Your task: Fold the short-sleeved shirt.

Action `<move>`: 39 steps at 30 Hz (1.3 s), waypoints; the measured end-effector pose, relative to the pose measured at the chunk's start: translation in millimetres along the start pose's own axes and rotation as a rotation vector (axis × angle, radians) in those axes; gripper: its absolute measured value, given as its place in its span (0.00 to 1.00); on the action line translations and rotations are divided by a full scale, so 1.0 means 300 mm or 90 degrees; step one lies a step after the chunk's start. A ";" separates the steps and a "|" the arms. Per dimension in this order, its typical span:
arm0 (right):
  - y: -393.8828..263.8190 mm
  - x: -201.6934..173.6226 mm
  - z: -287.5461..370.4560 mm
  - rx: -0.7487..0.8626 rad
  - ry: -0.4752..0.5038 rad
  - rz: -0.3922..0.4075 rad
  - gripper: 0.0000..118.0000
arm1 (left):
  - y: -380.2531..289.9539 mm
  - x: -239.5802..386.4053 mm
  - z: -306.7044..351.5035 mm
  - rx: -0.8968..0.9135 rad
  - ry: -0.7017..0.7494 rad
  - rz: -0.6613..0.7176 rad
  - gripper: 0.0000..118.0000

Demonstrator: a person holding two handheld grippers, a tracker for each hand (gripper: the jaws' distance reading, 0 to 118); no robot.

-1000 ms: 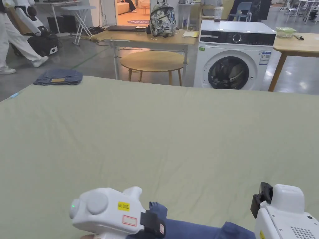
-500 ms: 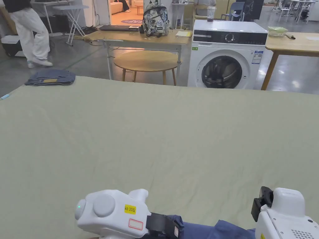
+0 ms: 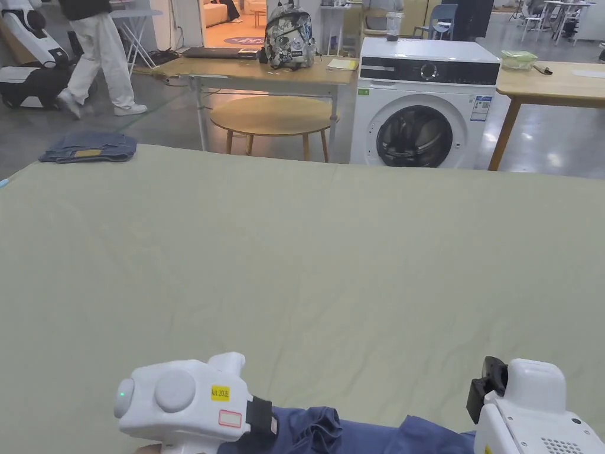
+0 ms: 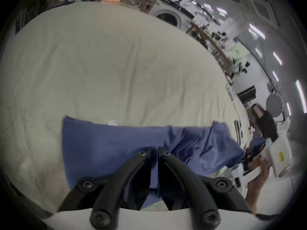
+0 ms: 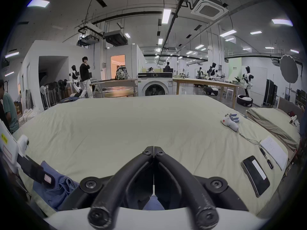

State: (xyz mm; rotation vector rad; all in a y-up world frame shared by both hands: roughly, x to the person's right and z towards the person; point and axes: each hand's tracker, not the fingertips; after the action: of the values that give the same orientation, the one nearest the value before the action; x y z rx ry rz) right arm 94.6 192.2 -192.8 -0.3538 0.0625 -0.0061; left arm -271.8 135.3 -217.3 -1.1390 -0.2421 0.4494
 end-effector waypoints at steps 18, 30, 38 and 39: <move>-0.018 0.016 0.001 -0.011 -0.001 -0.005 0.00 | -0.105 0.088 -0.169 -0.055 -0.193 0.017 0.02; -0.017 0.019 0.001 -0.014 0.001 -0.007 0.00 | -0.113 0.086 -0.185 -0.048 -0.172 0.039 0.16; -0.001 0.016 0.008 -0.004 0.006 -0.002 0.00 | -0.027 0.025 0.130 0.055 -0.183 0.026 0.61; 0.000 0.015 0.008 -0.003 0.006 -0.002 0.00 | -0.022 0.005 0.163 0.067 -0.181 0.029 0.64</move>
State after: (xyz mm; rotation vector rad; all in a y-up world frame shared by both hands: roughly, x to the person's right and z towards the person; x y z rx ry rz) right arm 99.3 192.9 -190.9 -0.3593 0.0716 -0.0109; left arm -289.1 173.7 -191.6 -0.9772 -0.4365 0.6577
